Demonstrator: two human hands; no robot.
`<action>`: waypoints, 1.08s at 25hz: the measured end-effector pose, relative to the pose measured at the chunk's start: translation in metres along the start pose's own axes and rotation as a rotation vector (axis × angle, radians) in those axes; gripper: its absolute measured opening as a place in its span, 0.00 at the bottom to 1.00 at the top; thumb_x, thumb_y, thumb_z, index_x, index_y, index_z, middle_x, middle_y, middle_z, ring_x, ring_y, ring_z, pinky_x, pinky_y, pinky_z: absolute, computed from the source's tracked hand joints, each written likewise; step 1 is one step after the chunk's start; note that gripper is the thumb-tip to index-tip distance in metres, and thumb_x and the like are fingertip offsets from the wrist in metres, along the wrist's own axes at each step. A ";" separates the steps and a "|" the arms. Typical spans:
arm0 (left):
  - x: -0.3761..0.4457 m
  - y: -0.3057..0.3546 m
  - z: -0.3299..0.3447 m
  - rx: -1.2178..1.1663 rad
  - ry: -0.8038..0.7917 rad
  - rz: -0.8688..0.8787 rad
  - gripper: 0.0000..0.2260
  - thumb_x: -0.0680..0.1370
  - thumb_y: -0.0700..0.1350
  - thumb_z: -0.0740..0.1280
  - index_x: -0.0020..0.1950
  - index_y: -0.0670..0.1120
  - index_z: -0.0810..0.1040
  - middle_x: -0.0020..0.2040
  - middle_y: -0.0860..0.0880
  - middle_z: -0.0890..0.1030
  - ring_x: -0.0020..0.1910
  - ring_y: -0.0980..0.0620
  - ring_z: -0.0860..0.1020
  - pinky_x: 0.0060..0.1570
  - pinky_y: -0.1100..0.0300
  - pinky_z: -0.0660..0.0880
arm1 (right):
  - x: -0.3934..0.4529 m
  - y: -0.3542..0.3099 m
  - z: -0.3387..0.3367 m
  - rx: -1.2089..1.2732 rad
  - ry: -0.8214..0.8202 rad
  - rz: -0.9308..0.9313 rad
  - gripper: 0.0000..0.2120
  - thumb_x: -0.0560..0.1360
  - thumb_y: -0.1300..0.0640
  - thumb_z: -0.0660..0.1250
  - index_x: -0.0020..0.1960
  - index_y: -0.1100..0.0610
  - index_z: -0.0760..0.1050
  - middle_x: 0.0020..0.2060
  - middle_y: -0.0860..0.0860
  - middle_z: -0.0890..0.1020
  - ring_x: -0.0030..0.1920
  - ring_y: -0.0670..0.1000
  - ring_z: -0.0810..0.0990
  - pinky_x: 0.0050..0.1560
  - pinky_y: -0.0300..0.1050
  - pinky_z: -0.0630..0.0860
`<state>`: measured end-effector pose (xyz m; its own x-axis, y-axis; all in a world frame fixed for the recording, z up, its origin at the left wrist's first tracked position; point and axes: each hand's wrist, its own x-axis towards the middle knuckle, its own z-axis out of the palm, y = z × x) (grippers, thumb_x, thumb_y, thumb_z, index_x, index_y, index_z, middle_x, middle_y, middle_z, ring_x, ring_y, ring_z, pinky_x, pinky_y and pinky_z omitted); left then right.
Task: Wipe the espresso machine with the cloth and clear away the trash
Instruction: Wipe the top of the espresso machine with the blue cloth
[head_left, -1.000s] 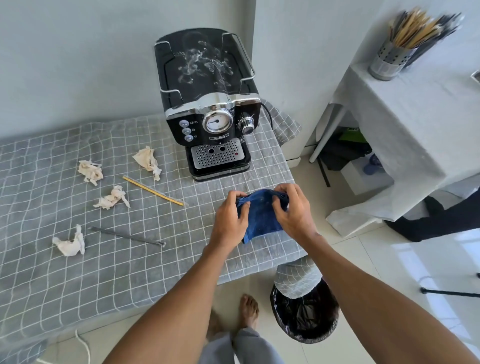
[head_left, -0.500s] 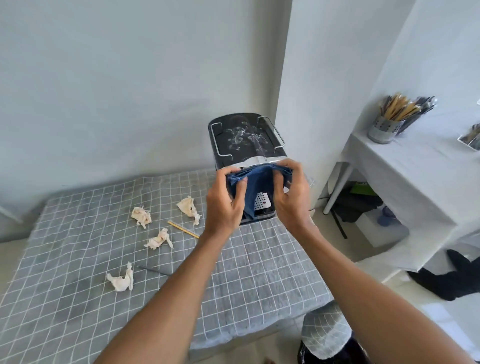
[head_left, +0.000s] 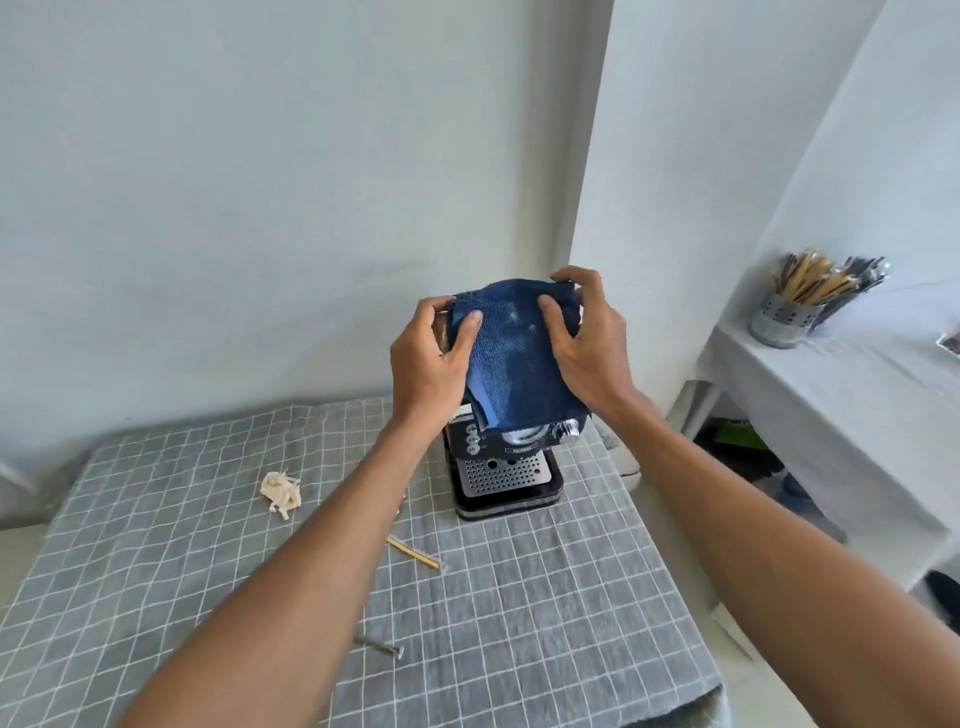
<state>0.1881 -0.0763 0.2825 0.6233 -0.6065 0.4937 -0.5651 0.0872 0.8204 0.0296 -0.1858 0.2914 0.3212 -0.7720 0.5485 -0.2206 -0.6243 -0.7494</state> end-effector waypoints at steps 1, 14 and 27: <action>0.009 -0.003 0.005 0.059 -0.004 -0.023 0.13 0.80 0.55 0.71 0.59 0.48 0.80 0.44 0.57 0.83 0.43 0.60 0.81 0.47 0.57 0.80 | 0.013 0.007 0.001 -0.009 -0.037 0.011 0.10 0.82 0.48 0.66 0.63 0.43 0.71 0.46 0.35 0.82 0.48 0.31 0.81 0.46 0.22 0.71; 0.045 -0.067 0.041 0.358 -0.269 -0.277 0.22 0.84 0.52 0.64 0.77 0.46 0.70 0.70 0.43 0.76 0.71 0.45 0.72 0.72 0.49 0.68 | 0.056 0.062 0.036 -0.636 -0.388 -0.171 0.22 0.82 0.50 0.64 0.74 0.55 0.71 0.68 0.57 0.75 0.68 0.60 0.73 0.67 0.59 0.73; 0.038 -0.075 0.047 0.085 -0.263 -0.499 0.21 0.88 0.49 0.49 0.80 0.51 0.66 0.71 0.51 0.75 0.72 0.50 0.72 0.60 0.65 0.62 | 0.071 0.063 0.094 -0.691 -0.864 -0.038 0.31 0.87 0.43 0.45 0.85 0.53 0.43 0.84 0.58 0.39 0.83 0.64 0.40 0.81 0.67 0.43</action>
<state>0.2293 -0.1429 0.2264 0.6762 -0.7353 -0.0448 -0.2855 -0.3176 0.9042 0.1248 -0.2686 0.2484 0.8140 -0.5755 -0.0783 -0.5771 -0.7861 -0.2213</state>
